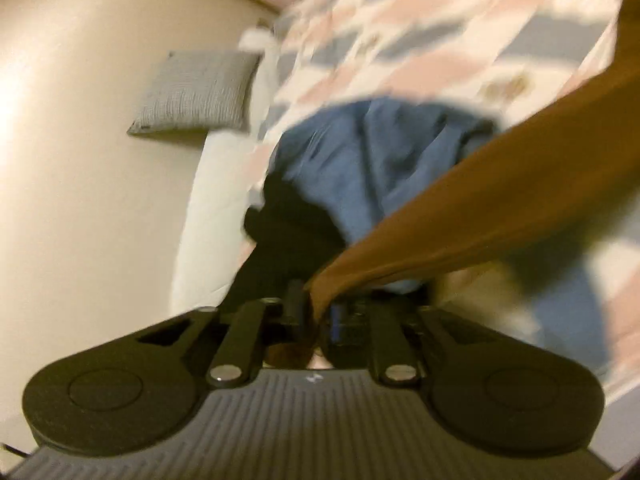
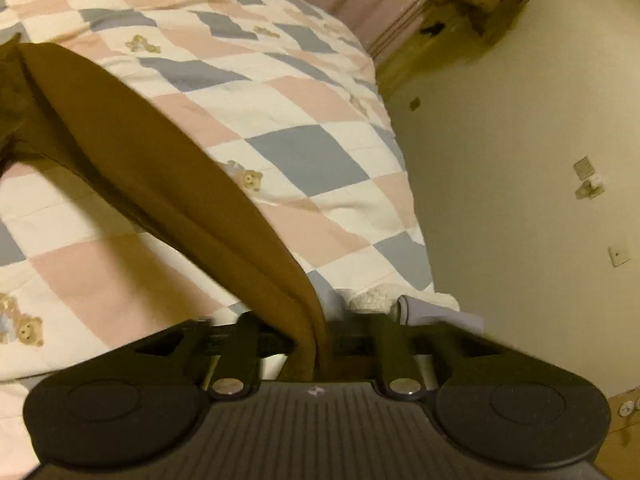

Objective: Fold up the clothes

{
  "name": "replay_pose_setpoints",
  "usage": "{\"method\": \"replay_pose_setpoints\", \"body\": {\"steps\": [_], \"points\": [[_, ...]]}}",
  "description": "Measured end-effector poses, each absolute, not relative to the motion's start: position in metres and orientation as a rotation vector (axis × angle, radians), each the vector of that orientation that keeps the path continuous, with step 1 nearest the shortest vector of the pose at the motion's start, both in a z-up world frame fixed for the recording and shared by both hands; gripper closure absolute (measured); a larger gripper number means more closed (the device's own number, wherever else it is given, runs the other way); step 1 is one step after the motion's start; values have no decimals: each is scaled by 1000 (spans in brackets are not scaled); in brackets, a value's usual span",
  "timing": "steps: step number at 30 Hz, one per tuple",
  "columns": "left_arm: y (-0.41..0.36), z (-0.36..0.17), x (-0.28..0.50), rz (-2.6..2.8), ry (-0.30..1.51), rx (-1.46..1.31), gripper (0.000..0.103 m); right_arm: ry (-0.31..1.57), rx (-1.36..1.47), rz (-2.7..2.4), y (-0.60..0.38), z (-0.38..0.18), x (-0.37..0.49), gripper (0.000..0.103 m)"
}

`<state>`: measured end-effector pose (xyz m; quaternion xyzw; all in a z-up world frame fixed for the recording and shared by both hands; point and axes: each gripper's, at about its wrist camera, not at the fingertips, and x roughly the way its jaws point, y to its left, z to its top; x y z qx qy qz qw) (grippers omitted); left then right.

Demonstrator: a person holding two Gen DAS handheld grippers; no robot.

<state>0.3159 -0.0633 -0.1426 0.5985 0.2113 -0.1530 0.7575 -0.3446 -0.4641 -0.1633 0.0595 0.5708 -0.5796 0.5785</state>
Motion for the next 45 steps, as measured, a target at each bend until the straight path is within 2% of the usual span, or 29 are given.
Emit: {"method": "replay_pose_setpoints", "body": {"steps": [1,4,5,7,8,9,10,11,13,17,20,22,24,29,30,31,33,35,36,39,45], "points": [[-64,-153,320,-318,459,1354,62,1371,146,-1356,-468,-169,-343,11],[-57,-190,294,-337,403,1521,53,1411,119,-1285,-427,-197,-335,13],[-50,-202,277,-367,388,1546,46,1402,119,-1254,-409,-205,-330,13],[-38,-222,243,-454,411,1557,41,1393,162,-1156,-360,-227,-317,14],[-34,-232,223,-491,429,1558,41,1382,187,-1112,-332,-238,-313,16],[-32,-243,204,-538,446,1552,42,1364,218,-1045,-307,-245,-305,23],[-29,-250,178,-611,460,1539,48,1339,240,-980,-279,-249,-300,33],[-26,-255,145,-710,457,1524,53,1306,254,-912,-257,-258,-287,38],[-27,-263,89,-886,418,1519,53,1269,242,-787,-225,-263,-260,50],[-27,-274,-9,-1151,291,1526,53,1228,79,-599,-186,-275,-212,50],[-32,-284,-32,-1211,263,1515,53,1218,-34,-501,-174,-294,-191,55],[-34,-289,-39,-1220,263,1513,53,1233,-92,-467,-173,-306,-183,74],[-33,-294,-42,-1222,265,1512,53,1226,-118,-437,-174,-313,-175,83],[-36,-304,-42,-1234,273,1505,53,1220,-197,-395,-171,-328,-161,82],[-38,-306,-40,-1237,268,1508,53,1220,-208,-395,-172,-329,-161,99],[-40,-308,-39,-1241,263,1511,53,1199,-174,-428,-176,-323,-164,102],[-42,-311,-36,-1253,239,1523,57,1150,-86,-515,-186,-309,-173,102],[-42,-316,-34,-1274,207,1545,69,1118,31,-613,-199,-295,-187,102],[-41,-319,-35,-1287,189,1561,72,1105,88,-654,-206,-289,-195,102],[-39,-330,-40,-1342,105,1629,72,1086,184,-717,-218,-281,-208,102],[-37,-352,-40,-1369,-34,1735,72,1111,179,-729,-217,-291,-204,102]]}}
